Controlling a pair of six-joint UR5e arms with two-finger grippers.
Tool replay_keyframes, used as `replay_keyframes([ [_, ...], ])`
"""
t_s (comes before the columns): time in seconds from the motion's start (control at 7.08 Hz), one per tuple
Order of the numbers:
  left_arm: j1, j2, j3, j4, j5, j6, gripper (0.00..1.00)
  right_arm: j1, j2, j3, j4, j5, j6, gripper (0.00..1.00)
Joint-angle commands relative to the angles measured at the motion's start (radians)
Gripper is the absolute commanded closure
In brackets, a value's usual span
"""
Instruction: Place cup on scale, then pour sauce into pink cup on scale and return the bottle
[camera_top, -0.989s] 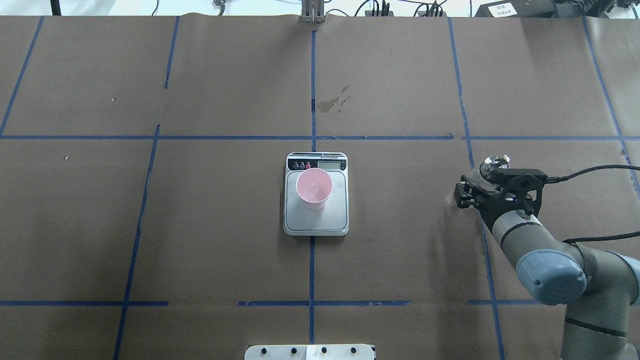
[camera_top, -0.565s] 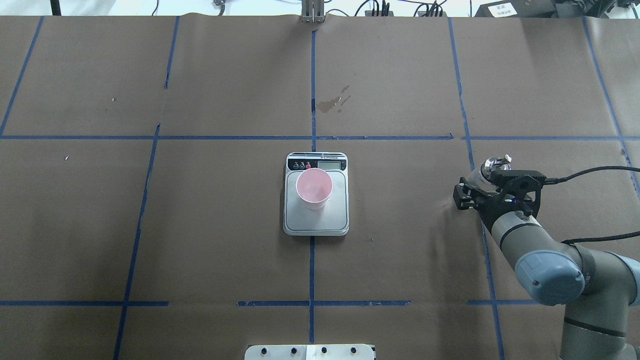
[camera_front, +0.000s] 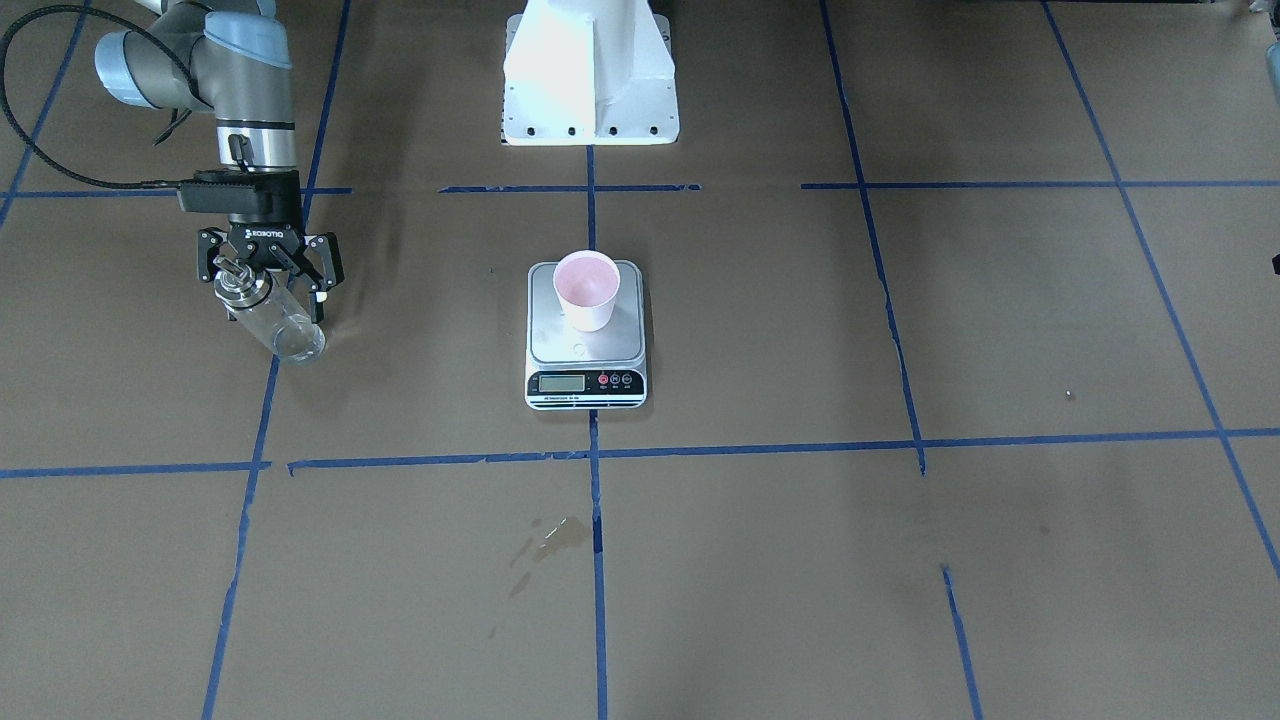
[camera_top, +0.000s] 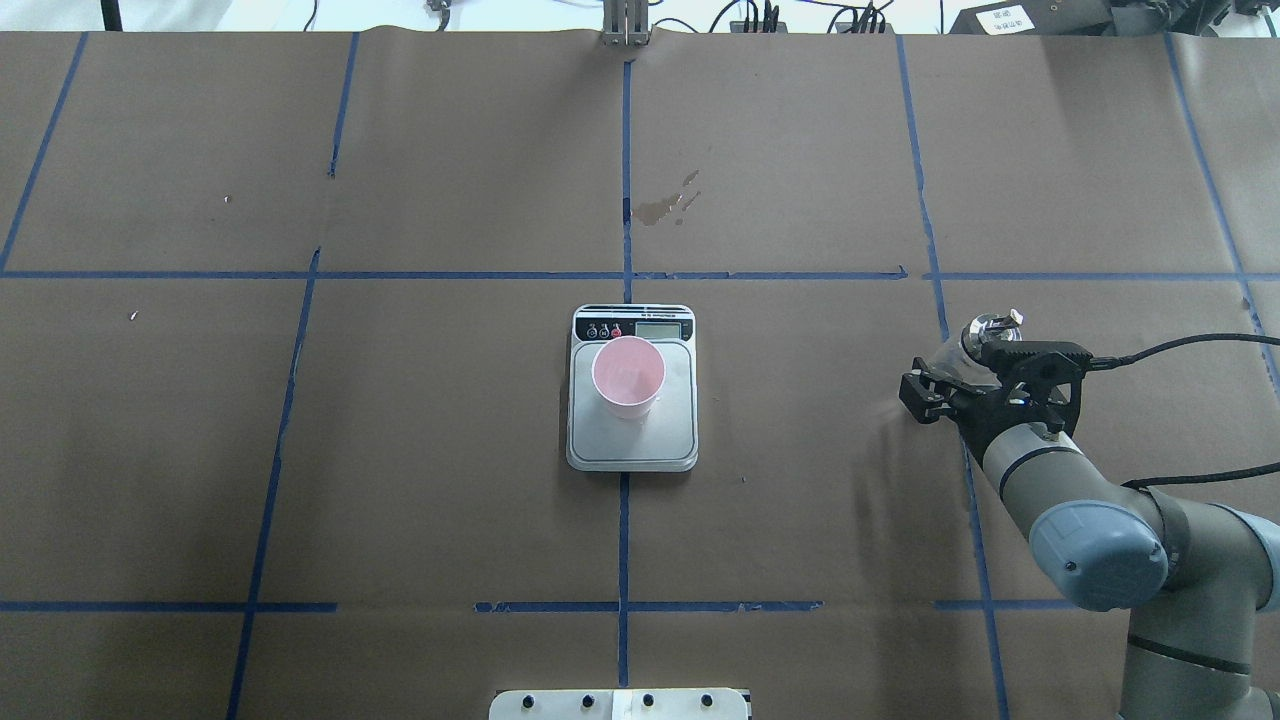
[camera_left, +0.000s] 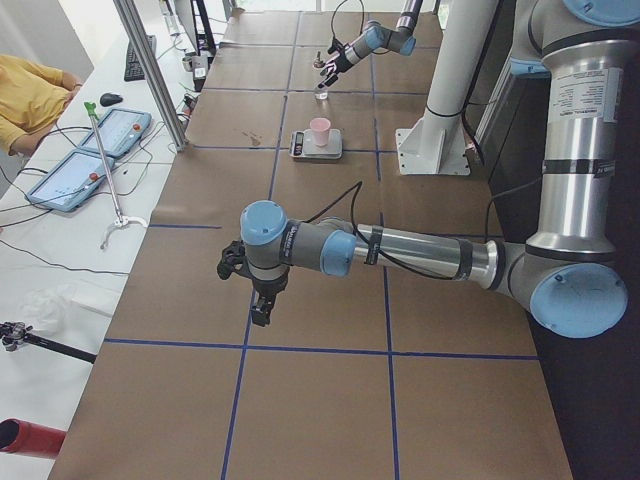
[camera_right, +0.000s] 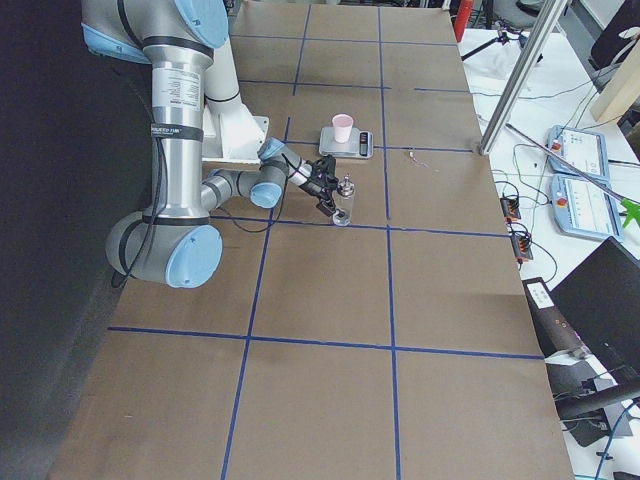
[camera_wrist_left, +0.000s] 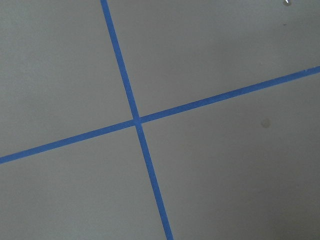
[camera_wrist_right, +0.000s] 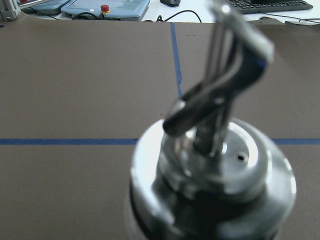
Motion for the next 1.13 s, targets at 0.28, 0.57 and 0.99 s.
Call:
replay_keyframes([
  [0.28, 0.000, -0.004, 0.001, 0.000, 0.000, 0.000, 0.00, -0.128, -0.069, 0.005, 0.078, -0.092, 0.042, 0.00],
  [0.57, 0.000, -0.006, 0.001, 0.000, 0.000, 0.000, 0.00, -0.162, -0.117, 0.035, 0.101, -0.108, 0.060, 0.00],
  [0.99, 0.002, -0.006, 0.001, 0.000, 0.000, 0.000, 0.00, -0.062, -0.354, 0.022, 0.468, 0.119, -0.142, 0.00],
])
